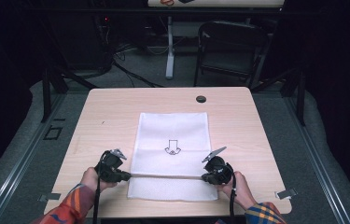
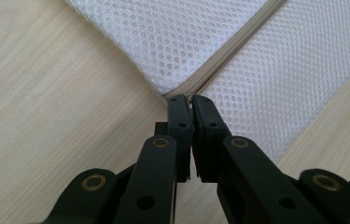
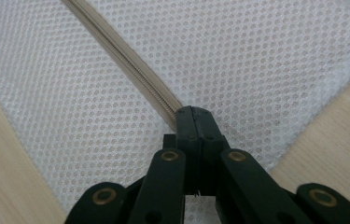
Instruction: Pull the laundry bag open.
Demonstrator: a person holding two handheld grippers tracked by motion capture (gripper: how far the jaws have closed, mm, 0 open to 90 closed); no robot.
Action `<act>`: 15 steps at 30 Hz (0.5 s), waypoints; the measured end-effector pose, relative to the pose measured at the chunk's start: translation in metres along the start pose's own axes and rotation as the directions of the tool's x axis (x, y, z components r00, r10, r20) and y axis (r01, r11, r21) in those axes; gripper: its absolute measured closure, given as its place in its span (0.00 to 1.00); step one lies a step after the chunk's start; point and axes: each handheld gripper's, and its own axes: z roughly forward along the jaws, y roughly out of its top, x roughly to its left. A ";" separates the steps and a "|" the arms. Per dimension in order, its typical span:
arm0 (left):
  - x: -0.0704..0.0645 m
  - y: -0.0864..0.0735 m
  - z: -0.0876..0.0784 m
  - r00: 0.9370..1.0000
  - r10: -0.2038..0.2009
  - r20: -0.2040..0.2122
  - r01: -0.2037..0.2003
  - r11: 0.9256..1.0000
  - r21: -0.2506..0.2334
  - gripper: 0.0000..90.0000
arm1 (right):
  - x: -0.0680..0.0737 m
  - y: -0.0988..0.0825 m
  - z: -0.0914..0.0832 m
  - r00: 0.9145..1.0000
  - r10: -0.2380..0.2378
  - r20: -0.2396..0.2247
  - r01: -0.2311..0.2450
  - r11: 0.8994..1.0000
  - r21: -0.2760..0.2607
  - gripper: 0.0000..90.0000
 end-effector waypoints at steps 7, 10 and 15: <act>-0.003 0.003 -0.009 1.000 -0.023 -0.021 0.021 0.999 -0.049 0.64 | 0.007 0.006 -0.009 0.998 -0.065 0.025 0.065 0.998 -0.003 0.76; -0.005 0.002 -0.016 0.998 -0.042 -0.056 0.038 0.996 -0.075 0.45 | 0.008 0.007 -0.020 0.996 -0.077 0.036 0.078 0.997 -0.023 0.54; -0.007 -0.006 -0.031 0.991 -0.082 -0.102 0.070 0.990 -0.124 0.22 | 0.003 -0.003 -0.045 0.996 -0.045 0.071 0.049 0.997 -0.059 0.17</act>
